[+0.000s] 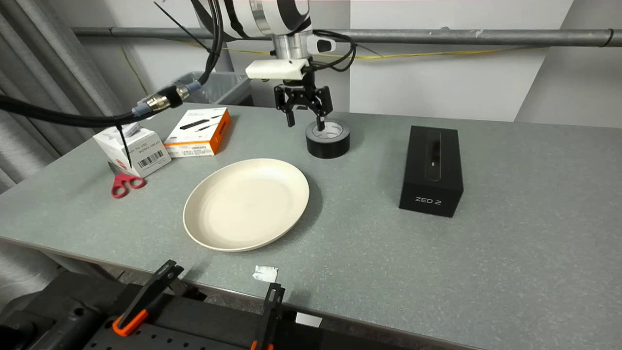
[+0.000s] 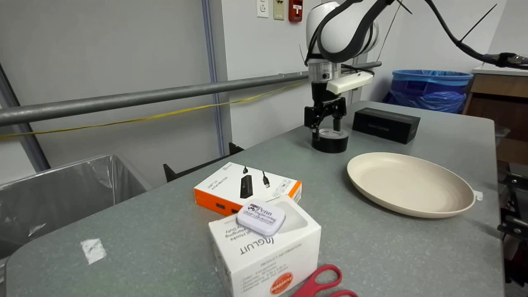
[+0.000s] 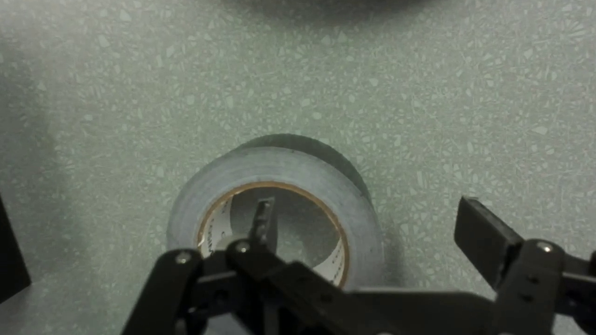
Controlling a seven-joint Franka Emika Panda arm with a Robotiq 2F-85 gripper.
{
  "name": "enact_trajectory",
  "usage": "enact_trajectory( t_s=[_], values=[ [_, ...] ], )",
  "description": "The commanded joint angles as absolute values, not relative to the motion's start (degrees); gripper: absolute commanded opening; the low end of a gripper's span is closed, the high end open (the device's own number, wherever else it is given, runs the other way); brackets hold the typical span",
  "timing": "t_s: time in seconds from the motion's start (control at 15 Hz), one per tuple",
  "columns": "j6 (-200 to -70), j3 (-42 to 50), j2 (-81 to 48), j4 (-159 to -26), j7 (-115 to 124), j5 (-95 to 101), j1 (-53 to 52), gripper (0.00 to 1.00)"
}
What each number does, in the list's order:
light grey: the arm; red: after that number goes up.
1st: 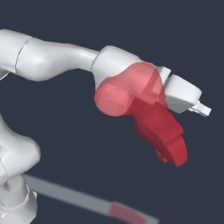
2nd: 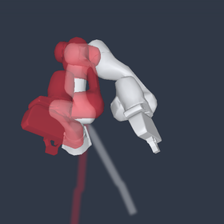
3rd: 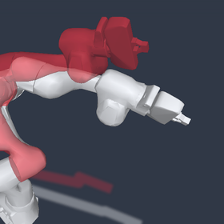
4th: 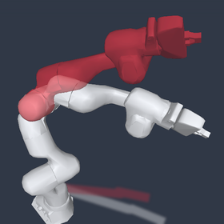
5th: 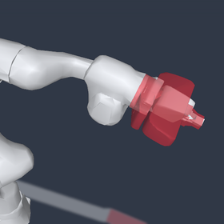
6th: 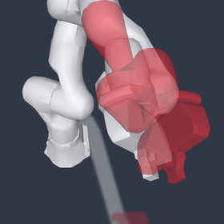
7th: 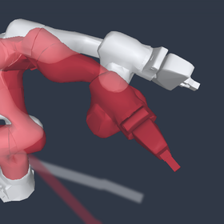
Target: Put the black masking tape on the white plate
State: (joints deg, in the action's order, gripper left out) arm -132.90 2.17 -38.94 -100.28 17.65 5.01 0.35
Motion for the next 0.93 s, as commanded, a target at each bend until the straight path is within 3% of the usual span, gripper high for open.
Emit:
enact_trajectory(
  t_s=[0.0,0.6,0.87],
  values=[
    [-134.2,2.7,-42.0,-98.1,16.5,2.7,-0.1,0.74],
    [-133.4,3.0,-45.1,-93.7,16.7,2.7,-0.3,0.07],
    [-132.6,2.7,-42.8,-95.3,16.8,2.4,-0.9,0.07]
  ],
)
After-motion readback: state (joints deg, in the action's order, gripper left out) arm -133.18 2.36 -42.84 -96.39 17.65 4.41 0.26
